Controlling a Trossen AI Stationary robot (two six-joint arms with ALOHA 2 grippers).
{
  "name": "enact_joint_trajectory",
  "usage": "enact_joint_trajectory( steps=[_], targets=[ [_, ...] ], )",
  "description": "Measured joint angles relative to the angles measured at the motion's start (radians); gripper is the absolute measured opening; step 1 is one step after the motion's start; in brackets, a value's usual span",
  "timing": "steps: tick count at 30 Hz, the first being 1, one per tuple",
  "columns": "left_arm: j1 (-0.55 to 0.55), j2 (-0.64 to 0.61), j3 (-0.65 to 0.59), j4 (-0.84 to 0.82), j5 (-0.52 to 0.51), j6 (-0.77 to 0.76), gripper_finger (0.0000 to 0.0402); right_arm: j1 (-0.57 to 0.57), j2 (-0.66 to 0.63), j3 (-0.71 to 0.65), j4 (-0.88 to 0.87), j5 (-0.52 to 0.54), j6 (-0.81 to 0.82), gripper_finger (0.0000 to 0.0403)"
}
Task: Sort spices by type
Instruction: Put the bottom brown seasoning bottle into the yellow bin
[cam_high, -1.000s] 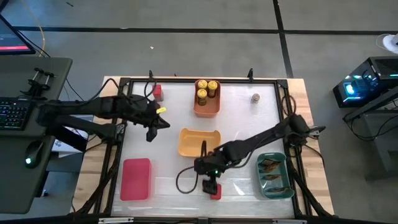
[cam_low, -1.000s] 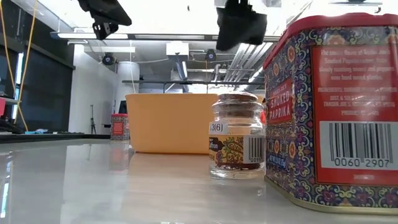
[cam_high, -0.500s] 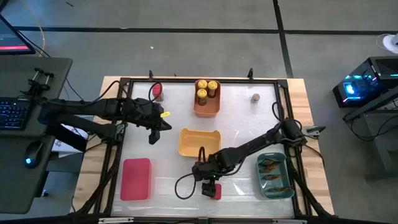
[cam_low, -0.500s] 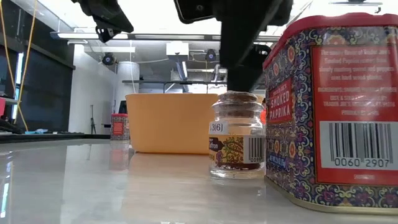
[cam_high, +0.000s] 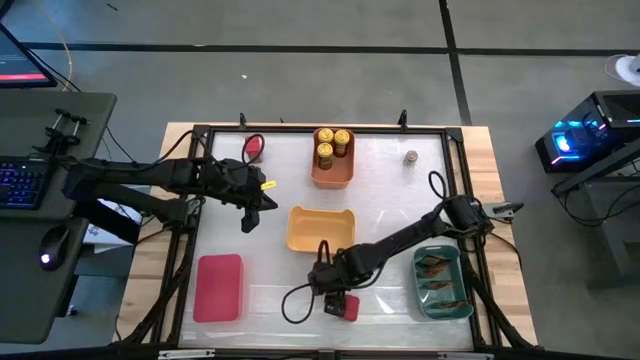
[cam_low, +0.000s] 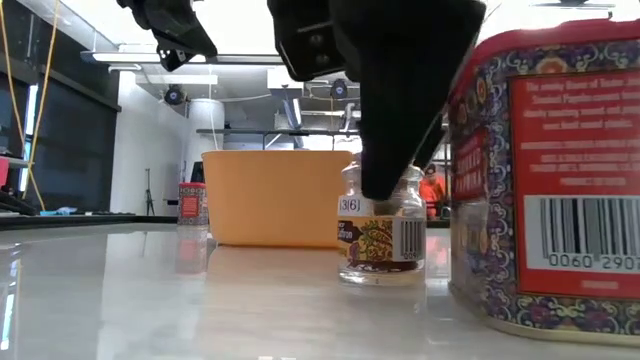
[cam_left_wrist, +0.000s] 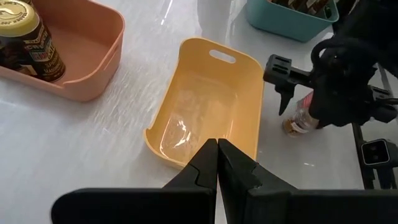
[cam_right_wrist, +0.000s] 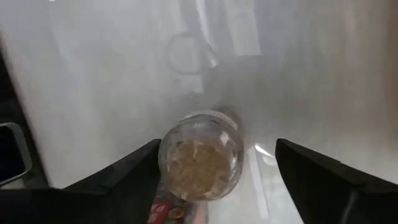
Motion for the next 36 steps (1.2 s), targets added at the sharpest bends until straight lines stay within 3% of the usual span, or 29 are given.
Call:
enact_joint_trajectory(
  steps=[3,8,15,18,21,24,31,36],
  targets=[
    [0.0,0.0,0.0,0.0,-0.001,0.0,0.0,-0.002,0.001,0.0,-0.037,0.024,0.032,0.0274],
    [0.002,0.0,0.0,0.001,-0.008,0.008,0.0,-0.016,0.002,0.013,-0.037,0.033,0.027,0.0171],
    [0.005,0.0,0.0,0.001,-0.015,0.017,0.0,-0.016,0.003,0.148,-0.08,0.042,-0.121,0.0168],
    [0.005,0.0,0.0,0.0,-0.016,0.036,0.0,-0.016,0.003,0.273,-0.207,0.071,-0.203,0.0168],
    [0.005,-0.012,0.0,-0.006,-0.014,0.072,0.0,-0.021,0.0,0.414,-0.401,0.176,-0.305,0.0168],
    [0.005,-0.036,0.0,-0.009,0.025,0.141,0.0,-0.063,-0.002,0.484,-0.551,0.213,-0.354,0.0168],
    [0.005,-0.128,0.0,-0.015,0.022,0.157,0.0,-0.235,0.0,0.439,-0.605,0.213,-0.431,0.0168],
    [0.003,-0.198,0.0,-0.083,0.021,0.087,0.0,-0.312,0.0,0.369,-0.564,0.104,-0.466,0.0168]
  ],
)
